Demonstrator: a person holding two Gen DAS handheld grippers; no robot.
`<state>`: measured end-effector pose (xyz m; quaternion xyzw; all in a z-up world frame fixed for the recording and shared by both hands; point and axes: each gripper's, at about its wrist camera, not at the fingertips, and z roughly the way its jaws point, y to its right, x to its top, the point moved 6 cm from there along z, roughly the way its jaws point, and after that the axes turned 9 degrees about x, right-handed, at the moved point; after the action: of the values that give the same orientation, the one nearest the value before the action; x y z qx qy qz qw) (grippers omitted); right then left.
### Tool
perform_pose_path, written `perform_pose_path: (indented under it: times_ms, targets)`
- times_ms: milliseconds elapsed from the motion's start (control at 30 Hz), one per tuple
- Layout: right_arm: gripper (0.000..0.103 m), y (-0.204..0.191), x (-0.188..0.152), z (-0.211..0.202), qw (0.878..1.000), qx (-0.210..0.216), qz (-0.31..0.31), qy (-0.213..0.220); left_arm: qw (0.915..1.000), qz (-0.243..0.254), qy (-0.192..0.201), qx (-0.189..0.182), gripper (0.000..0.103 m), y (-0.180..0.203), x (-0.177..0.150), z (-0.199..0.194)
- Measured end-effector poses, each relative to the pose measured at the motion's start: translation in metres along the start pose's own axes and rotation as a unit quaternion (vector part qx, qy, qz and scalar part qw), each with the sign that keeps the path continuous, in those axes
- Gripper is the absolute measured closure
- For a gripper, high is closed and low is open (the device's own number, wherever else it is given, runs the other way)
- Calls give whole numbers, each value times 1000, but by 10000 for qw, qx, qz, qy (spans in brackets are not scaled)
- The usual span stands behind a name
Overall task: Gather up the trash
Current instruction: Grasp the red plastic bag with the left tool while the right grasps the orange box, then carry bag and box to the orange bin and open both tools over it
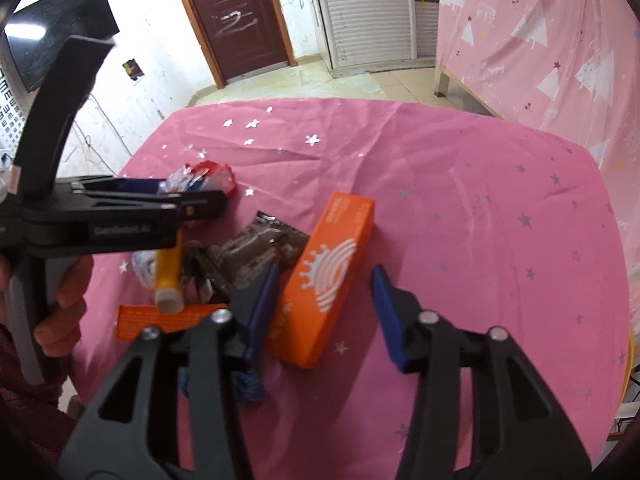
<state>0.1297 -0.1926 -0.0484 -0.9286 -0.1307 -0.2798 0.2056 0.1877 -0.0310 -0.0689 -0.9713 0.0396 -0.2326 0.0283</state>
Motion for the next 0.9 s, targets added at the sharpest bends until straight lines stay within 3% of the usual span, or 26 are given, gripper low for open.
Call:
perform_pose_path:
  times_ms: [33, 133, 267, 900]
  targets:
    - [68, -1, 0, 0, 10000, 8, -1, 16, 10000, -3, 28, 29, 46, 0, 0, 0]
    - [71, -1, -1, 0, 10000, 11, -2, 46, 9999, -53, 77, 64, 63, -1, 0, -3]
    - [78, -1, 0, -2, 9999, -47, 10, 102, 9999, -60, 104, 78, 70, -4, -3, -5]
    - [81, 34, 0, -50, 9967, -213, 313, 723, 9977, -119, 652, 117, 71, 11, 20, -69]
